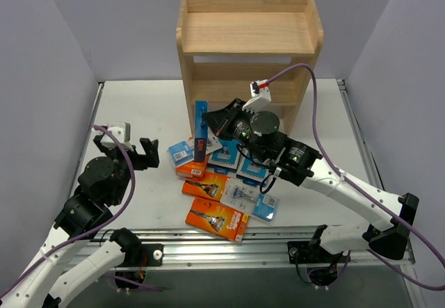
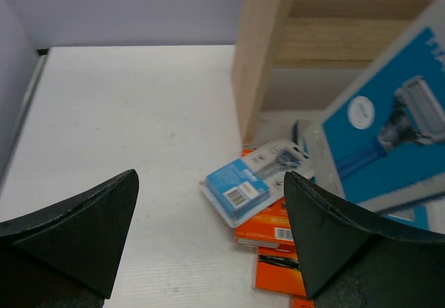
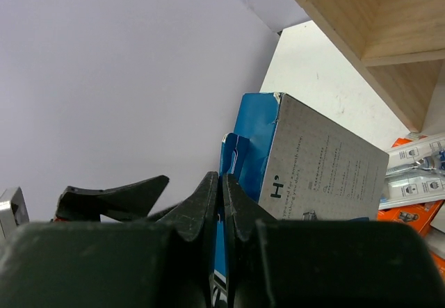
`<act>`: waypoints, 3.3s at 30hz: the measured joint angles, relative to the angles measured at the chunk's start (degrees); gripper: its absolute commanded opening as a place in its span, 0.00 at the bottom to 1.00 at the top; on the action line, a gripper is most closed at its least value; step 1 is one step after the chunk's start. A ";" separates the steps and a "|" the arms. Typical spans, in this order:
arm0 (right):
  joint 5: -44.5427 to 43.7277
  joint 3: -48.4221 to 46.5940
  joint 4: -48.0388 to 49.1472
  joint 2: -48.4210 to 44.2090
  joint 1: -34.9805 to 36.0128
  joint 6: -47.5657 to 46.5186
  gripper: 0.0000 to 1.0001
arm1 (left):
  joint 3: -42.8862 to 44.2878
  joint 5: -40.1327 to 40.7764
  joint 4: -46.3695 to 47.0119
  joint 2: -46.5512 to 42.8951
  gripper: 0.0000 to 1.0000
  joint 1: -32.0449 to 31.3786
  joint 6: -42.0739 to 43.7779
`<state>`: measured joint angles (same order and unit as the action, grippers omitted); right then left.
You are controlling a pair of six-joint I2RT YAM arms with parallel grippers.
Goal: Place and organize the shaving razors onto the shelf
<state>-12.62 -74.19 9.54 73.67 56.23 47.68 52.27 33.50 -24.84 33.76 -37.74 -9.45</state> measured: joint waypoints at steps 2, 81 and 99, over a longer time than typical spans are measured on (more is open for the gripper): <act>-0.50 0.00 -0.35 -0.48 0.00 0.13 0.00 | -1.14 -7.04 2.36 -0.20 0.94 -0.07 0.76; 6.34 -4.42 -18.10 -12.22 -12.90 1.77 0.76 | -12.28 31.06 82.49 38.47 0.02 -42.88 101.29; 20.65 1.79 -19.34 -12.26 -16.09 -0.87 0.66 | -12.31 32.33 92.96 41.16 0.02 -44.65 109.26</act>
<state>8.03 -72.40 -9.80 61.41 40.14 46.81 39.97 65.82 68.12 74.91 -82.39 99.81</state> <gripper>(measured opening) 0.681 0.445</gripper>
